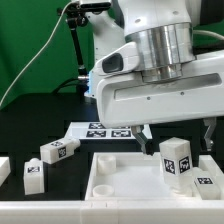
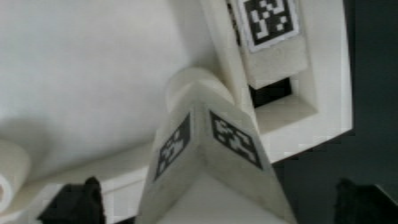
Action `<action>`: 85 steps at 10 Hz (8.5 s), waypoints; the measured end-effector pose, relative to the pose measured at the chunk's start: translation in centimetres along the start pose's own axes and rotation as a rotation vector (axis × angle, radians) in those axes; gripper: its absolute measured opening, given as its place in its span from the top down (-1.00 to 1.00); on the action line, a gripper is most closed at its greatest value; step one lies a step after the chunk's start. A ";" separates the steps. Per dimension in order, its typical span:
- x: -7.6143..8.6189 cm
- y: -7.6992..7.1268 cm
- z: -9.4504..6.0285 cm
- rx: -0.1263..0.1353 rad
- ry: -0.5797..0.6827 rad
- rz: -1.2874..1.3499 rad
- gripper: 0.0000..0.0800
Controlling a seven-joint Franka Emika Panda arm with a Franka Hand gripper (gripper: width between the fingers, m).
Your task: Assemble one leg
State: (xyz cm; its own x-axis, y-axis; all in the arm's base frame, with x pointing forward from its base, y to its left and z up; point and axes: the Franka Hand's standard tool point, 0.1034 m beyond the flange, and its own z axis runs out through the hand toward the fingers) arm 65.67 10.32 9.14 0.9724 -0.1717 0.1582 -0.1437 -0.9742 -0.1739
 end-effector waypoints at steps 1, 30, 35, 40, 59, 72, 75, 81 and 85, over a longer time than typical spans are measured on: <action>-0.1 -0.1 0.1 -0.012 0.010 -0.115 -0.62; -0.6 -0.7 0.3 -0.108 0.032 0.713 -0.25; -0.6 -0.7 0.4 -0.117 0.006 0.159 -0.62; -0.5 -0.4 0.3 -0.133 -0.018 -0.287 -0.62; -1.4 -1.9 0.7 -0.123 0.001 0.854 0.28; -0.6 -0.6 0.6 -0.112 -0.029 0.110 -0.62; -0.7 -0.7 0.6 -0.108 -0.038 -0.119 -0.62; -0.7 -0.7 0.6 -0.111 -0.040 -0.178 0.30; -0.7 -0.8 0.6 -0.114 -0.029 0.034 0.30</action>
Offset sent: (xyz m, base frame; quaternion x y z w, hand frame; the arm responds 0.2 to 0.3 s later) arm 0.0043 -0.0025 0.0070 -0.0063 0.0031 -0.2569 0.9664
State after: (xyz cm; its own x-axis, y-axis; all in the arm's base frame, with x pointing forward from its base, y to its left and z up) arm 65.19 11.29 8.56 0.9712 -0.2025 0.1258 -0.1953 -0.9784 -0.0672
